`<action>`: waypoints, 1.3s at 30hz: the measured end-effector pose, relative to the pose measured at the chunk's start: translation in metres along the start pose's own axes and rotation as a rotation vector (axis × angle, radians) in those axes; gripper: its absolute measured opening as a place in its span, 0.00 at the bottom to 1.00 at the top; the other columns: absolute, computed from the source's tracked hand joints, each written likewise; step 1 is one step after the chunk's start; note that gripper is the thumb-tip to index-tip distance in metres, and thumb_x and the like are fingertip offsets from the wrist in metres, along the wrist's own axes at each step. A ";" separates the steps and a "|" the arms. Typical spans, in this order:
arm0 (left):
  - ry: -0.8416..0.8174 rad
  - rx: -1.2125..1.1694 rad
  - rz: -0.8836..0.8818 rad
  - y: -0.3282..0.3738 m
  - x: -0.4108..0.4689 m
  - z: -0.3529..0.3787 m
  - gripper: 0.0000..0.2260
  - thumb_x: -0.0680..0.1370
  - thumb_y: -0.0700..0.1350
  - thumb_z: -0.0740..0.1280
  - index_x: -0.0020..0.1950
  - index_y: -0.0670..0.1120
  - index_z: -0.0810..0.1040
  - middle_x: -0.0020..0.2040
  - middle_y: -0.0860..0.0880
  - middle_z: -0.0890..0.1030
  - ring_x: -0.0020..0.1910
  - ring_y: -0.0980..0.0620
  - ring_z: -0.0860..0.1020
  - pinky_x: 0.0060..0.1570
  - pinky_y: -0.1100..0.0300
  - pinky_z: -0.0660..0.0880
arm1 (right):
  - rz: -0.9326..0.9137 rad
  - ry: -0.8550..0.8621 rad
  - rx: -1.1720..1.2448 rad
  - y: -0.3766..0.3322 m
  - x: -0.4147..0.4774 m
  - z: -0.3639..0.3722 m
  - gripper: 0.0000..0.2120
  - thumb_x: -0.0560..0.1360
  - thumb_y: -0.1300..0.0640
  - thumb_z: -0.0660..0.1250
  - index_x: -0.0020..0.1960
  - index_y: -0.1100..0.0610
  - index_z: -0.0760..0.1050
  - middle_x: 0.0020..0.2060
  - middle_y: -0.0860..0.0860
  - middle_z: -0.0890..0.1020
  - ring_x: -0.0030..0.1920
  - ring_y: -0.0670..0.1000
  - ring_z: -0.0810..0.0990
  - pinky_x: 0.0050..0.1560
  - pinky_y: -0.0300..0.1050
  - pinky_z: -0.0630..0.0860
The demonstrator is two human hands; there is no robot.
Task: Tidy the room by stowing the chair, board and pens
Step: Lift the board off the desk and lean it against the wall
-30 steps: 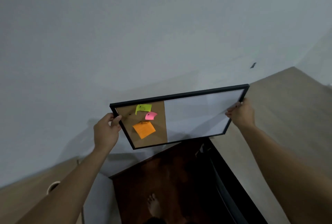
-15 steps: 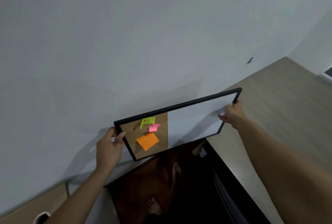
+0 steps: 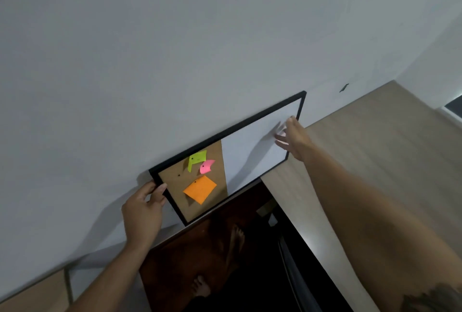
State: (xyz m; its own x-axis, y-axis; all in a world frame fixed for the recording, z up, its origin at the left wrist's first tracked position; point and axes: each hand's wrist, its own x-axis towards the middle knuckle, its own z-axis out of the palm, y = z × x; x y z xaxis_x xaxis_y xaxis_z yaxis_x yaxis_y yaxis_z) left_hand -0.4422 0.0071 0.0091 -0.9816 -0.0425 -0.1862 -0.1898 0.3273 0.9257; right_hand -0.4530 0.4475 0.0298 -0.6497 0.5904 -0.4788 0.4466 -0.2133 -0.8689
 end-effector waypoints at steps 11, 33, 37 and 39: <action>-0.021 0.005 -0.015 0.020 0.008 0.041 0.15 0.82 0.61 0.69 0.56 0.51 0.84 0.49 0.53 0.87 0.48 0.54 0.88 0.55 0.44 0.84 | 0.063 -0.156 -0.008 0.036 -0.033 0.023 0.30 0.89 0.44 0.52 0.87 0.43 0.45 0.87 0.52 0.52 0.70 0.61 0.80 0.73 0.54 0.76; -0.603 0.108 -0.128 0.044 0.012 0.162 0.26 0.85 0.36 0.62 0.82 0.53 0.66 0.80 0.52 0.72 0.77 0.55 0.71 0.74 0.57 0.67 | 0.092 0.007 0.057 0.027 0.052 -0.011 0.32 0.84 0.31 0.44 0.82 0.32 0.32 0.87 0.48 0.48 0.82 0.63 0.63 0.74 0.65 0.72; -0.650 0.114 -0.127 0.060 0.018 0.188 0.28 0.84 0.34 0.61 0.83 0.51 0.65 0.80 0.54 0.70 0.79 0.56 0.69 0.73 0.60 0.66 | 0.086 0.030 0.120 0.015 0.071 -0.032 0.33 0.83 0.30 0.45 0.85 0.35 0.39 0.87 0.49 0.51 0.80 0.62 0.68 0.73 0.62 0.72; -0.675 0.126 -0.121 0.064 0.024 0.200 0.30 0.84 0.33 0.60 0.84 0.51 0.64 0.81 0.54 0.70 0.79 0.57 0.68 0.74 0.60 0.65 | 0.083 0.049 0.154 0.012 0.080 -0.040 0.33 0.84 0.31 0.45 0.86 0.38 0.42 0.87 0.49 0.53 0.78 0.61 0.71 0.74 0.61 0.71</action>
State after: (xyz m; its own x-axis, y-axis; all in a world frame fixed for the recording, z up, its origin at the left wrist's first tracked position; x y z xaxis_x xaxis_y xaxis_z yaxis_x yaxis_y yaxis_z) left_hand -0.4740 0.2160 -0.0019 -0.7182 0.4969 -0.4871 -0.2530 0.4657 0.8480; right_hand -0.4752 0.5238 -0.0138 -0.5823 0.6020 -0.5463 0.3958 -0.3770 -0.8374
